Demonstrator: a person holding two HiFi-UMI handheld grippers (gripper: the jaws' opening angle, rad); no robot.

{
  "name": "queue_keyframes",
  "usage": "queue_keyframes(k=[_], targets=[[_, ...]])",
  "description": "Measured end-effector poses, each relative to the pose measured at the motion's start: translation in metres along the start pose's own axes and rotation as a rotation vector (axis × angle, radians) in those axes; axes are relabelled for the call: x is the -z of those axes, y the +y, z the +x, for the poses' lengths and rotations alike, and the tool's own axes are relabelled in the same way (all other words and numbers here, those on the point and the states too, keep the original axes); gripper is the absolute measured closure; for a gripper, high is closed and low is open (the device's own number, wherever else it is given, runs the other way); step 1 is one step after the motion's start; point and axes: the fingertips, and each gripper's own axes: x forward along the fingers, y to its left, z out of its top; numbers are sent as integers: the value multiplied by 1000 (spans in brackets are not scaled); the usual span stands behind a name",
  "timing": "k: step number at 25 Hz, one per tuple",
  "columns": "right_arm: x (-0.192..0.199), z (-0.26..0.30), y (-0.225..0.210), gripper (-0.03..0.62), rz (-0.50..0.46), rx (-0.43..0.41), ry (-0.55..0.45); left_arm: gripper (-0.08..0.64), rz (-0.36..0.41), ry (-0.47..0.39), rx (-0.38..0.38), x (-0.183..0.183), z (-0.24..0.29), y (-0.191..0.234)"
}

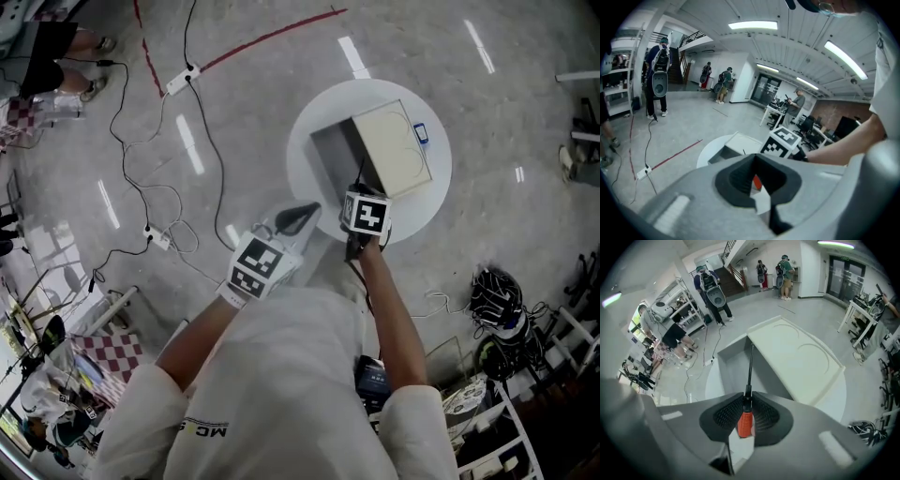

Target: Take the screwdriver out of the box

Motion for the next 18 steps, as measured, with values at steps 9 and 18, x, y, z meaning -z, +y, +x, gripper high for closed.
queue_keyframes(k=[9,18], targets=[[-24,-80,14,537,14,-71,-206,560,34,-54,12,-26,-29,-17],[-39,-168,30,537,-26,-122,-397,560,95,-104,48,-52,-56,-36]])
